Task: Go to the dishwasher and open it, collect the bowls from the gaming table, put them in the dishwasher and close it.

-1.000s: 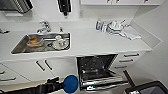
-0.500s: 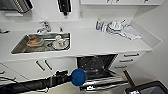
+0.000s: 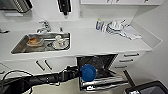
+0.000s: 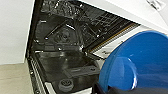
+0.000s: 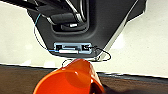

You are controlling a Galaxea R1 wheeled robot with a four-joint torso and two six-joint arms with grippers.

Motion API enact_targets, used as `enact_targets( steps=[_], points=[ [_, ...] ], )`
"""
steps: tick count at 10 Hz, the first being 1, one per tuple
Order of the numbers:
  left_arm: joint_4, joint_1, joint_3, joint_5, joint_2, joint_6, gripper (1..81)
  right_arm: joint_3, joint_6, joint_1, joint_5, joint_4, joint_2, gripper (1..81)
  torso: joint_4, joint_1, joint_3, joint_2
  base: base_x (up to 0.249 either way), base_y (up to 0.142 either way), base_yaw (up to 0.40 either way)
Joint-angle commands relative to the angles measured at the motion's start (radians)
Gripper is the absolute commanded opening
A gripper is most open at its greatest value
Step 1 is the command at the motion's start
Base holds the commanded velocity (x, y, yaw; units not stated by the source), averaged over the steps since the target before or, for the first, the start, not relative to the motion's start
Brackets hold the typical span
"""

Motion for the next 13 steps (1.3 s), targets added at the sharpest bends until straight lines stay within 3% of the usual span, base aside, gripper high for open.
enact_targets(
  steps=[1,2,3,6,8,9,11,13],
  points=[
    [0.037,-0.163,0.073,0.118,0.075,0.000,1.0,0.005,-0.003,-0.026,-0.068,-0.008,-0.010,1.0,0.000,0.000,0.000,0.000,0.000,0.000,0.000],
    [0.037,-0.167,0.075,0.133,0.095,0.000,1.0,0.005,-0.003,-0.026,-0.068,-0.010,-0.010,1.0,0.000,0.000,0.000,0.000,0.000,0.000,0.000],
    [0.037,-0.171,0.081,0.147,0.104,0.000,81.1,0.006,-0.003,-0.024,-0.068,-0.008,-0.010,1.0,0.000,0.000,0.000,0.000,0.000,0.000,0.000],
    [0.037,-0.166,0.101,0.155,0.104,0.019,81.1,0.006,-0.003,-0.030,-0.066,-0.006,-0.014,1.0,0.000,0.000,0.000,0.000,0.000,0.000,0.000],
    [0.037,-0.123,0.155,0.153,0.040,0.022,81.1,0.008,-0.002,-0.029,-0.065,0.001,-0.019,1.0,0.000,0.000,0.000,0.000,0.000,0.000,0.000],
    [0.036,-0.065,0.194,0.143,-0.035,0.067,81.1,0.011,-0.002,-0.026,-0.051,0.001,-0.021,1.0,0.000,0.000,0.000,0.000,0.000,0.000,0.000],
    [0.036,0.125,0.259,0.094,-0.178,0.201,81.1,0.049,0.003,-0.026,0.064,0.017,-0.050,1.0,0.000,0.000,0.000,0.000,0.000,0.000,0.000],
    [0.033,0.337,0.224,-0.083,-0.289,0.312,81.1,0.161,0.034,-0.007,0.078,0.015,-0.132,1.0,0.000,0.000,0.000,0.000,0.000,0.000,0.000]
  ],
)
